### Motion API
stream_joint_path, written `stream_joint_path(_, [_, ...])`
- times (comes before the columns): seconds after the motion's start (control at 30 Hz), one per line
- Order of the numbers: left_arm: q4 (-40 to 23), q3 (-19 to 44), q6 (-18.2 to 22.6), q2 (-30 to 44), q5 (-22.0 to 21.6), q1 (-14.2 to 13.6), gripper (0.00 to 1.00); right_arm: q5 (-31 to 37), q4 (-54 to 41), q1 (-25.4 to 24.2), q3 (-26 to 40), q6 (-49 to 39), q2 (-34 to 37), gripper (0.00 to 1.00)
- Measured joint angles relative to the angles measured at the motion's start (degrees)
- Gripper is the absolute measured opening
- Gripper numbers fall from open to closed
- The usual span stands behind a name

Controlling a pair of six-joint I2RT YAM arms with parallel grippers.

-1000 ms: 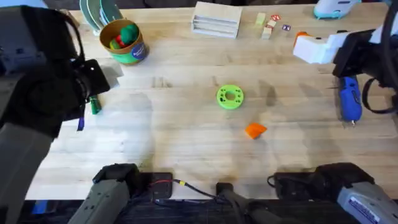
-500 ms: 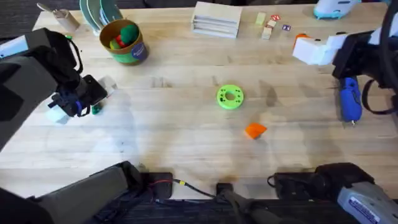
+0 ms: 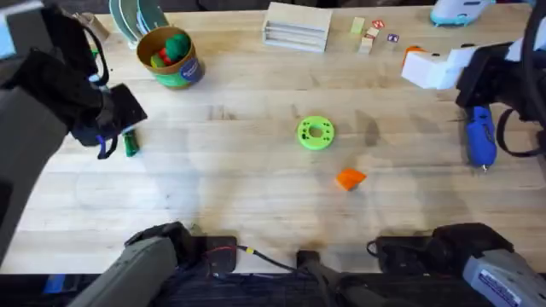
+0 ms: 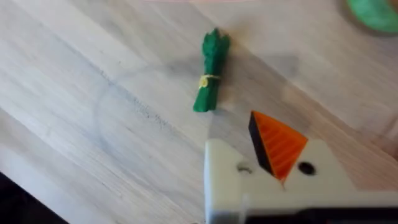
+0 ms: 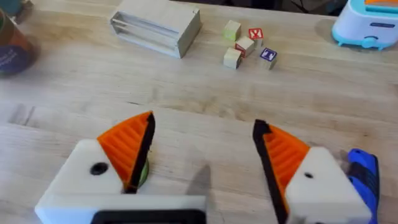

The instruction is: Pick up the gripper from the table and insert it into the empty holder that is missing its gripper. Then pick up a screw, insert it into the mounting hole, and use the screwdriver to tighten it. Finally, clean up the table by picking up the vegetable and placing it into the bucket.

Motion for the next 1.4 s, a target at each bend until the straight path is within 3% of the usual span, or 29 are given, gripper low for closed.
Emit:
stream_joint_path(0.03, [-0.41, 0.57, 1.07, -2.07, -0.29, -1.65, 0.113, 0.00, 0.00, 0.00, -0.01, 0.00, 0.00, 0.991])
stream_joint_path(0.13, [-0.69, 1.73, 3.39, -9.15, -0.67, -7.44, 0.558, 0.00, 0.00, 0.00, 0.00, 0.00, 0.00, 0.991])
stream_joint_path(0.17, [-0.75, 1.86, 4.82, -16.43, -1.08, -13.98, 0.965, 0.00, 0.00, 0.00, 0.00, 0.00, 0.00, 0.991])
stream_joint_path(0.2, [-0.73, 1.86, 5.08, -18.63, -1.16, -16.16, 0.930, 0.00, 0.00, 0.00, 0.00, 0.00, 0.00, 0.991])
stream_joint_path(0.23, [-0.70, 1.86, 5.32, -20.23, -1.18, -17.78, 0.809, 0.00, 0.00, 0.00, 0.00, 0.00, 0.00, 0.990])
stream_joint_path(0.27, [-0.70, 1.86, 5.90, -25.24, -1.18, -23.31, 0.331, 0.00, 0.00, 0.00, 0.00, 0.00, 0.00, 0.991])
stream_joint_path(0.33, [-0.70, 1.86, 6.44, -27.93, -1.21, -26.63, 0.070, 0.00, 0.00, 0.00, 0.00, 0.00, 0.00, 0.993])
stream_joint_path(0.5, [2.35, 1.86, 6.56, -31.73, -1.38, -32.37, 0.836, 0.00, 0.00, 0.00, 0.00, 0.00, -0.02, 0.991])
stream_joint_path(0.53, [3.02, 1.86, 6.37, -31.92, -1.33, -32.99, 0.952, 0.00, 0.00, 0.00, -0.01, 0.00, 0.00, 0.991])
stream_joint_path(0.57, [3.38, 1.86, 6.46, -31.99, -1.36, -33.41, 0.982, 0.00, 0.00, 0.00, 0.00, 0.00, 0.00, 0.992])
stream_joint_path(1.1, [3.16, 1.84, 2.67, -31.98, 1.83, -33.92, 0.993, 0.00, 0.00, 0.00, 0.00, 0.00, 0.00, 0.992])
stream_joint_path(1.4, [19.59, -1.79, 15.06, -32.40, 9.49, -33.92, 0.992, 0.00, 0.00, 0.00, 0.00, 0.00, 0.00, 0.992])
